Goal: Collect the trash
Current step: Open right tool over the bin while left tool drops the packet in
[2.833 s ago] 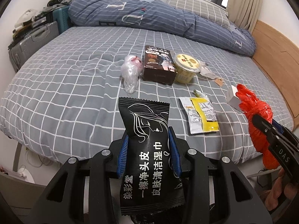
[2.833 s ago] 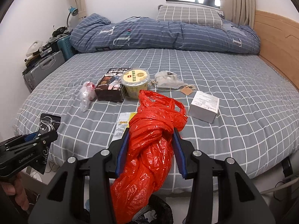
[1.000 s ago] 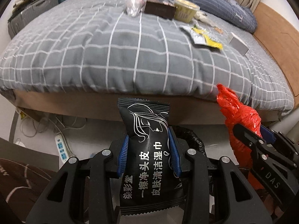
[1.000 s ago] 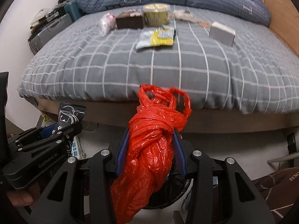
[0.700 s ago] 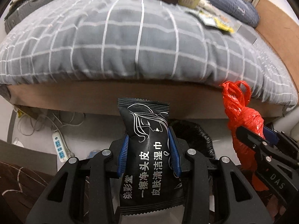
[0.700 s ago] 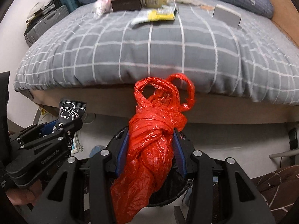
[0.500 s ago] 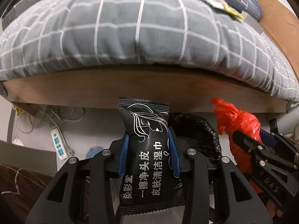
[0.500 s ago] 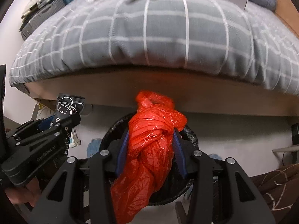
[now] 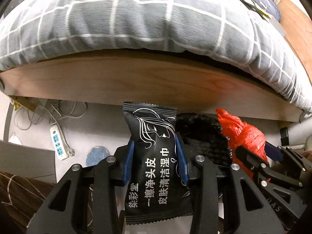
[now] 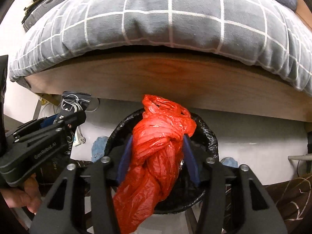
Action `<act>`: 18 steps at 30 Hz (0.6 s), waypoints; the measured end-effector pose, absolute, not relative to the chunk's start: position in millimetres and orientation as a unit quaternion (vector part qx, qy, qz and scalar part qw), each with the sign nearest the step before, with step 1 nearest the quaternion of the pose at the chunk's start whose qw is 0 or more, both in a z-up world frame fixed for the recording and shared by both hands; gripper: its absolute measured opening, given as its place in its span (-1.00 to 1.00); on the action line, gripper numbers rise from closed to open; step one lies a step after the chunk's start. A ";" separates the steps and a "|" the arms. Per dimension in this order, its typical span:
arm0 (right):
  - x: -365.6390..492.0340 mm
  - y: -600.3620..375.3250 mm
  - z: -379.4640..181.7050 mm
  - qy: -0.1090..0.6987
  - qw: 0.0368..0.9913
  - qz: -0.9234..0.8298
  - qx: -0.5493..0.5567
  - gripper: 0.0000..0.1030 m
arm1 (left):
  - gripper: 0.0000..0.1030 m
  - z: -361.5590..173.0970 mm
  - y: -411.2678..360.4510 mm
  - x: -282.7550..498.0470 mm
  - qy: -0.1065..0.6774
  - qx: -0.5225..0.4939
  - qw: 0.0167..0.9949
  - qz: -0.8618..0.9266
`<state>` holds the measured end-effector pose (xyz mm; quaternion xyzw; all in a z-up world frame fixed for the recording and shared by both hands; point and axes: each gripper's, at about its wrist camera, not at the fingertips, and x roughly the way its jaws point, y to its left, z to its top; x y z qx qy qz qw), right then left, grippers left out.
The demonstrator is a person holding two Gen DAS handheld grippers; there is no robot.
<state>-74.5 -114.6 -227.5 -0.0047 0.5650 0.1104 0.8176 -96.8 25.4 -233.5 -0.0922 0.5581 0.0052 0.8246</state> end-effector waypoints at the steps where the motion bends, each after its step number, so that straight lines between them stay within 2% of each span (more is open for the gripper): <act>1: -74.3 -113.5 -227.1 0.564 0.818 0.112 -0.004 0.07 | -0.27 -232.5 26.4 -97.2 0.557 -0.094 0.825 0.007; 18: -75.7 -165.3 -226.6 0.543 0.838 0.053 -0.003 0.77 | -0.27 -241.2 -9.9 -89.0 0.565 -0.085 0.820 -0.026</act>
